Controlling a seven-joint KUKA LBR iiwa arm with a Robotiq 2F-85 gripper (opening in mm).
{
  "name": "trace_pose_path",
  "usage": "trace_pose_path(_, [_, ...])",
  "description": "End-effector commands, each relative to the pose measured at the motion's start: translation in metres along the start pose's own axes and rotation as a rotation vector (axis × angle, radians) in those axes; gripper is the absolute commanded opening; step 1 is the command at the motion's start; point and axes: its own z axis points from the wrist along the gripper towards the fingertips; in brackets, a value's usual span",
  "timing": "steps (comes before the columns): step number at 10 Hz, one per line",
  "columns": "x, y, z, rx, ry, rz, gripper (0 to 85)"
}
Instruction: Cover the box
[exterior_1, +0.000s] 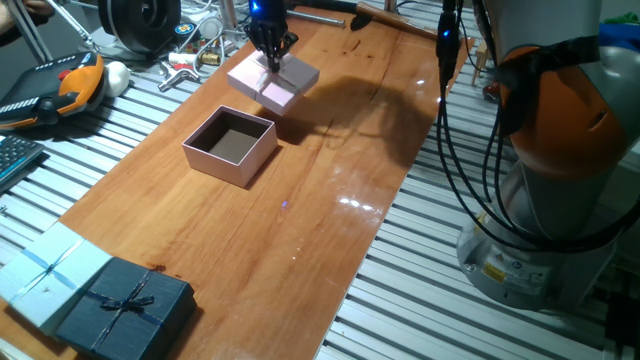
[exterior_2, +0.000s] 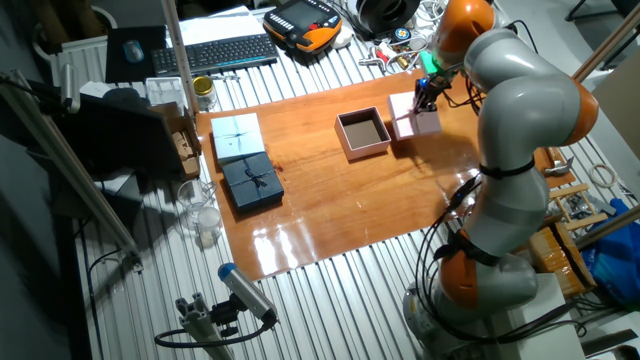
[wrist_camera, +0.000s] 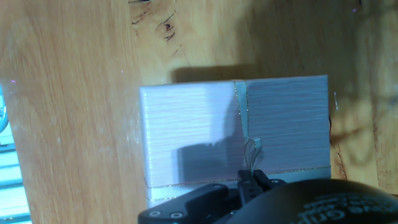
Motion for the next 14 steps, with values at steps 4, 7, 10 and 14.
trace_pose_path(4, [0.0016, -0.0008, 0.0006, -0.026, -0.036, -0.017, 0.0])
trace_pose_path(7, [0.0016, -0.0008, 0.0006, -0.093, -0.079, -0.049, 0.0])
trace_pose_path(10, [0.0016, -0.0008, 0.0006, -0.052, -0.046, -0.024, 0.0])
trace_pose_path(14, [0.0016, -0.0008, 0.0006, -0.010, -0.046, -0.015, 0.0])
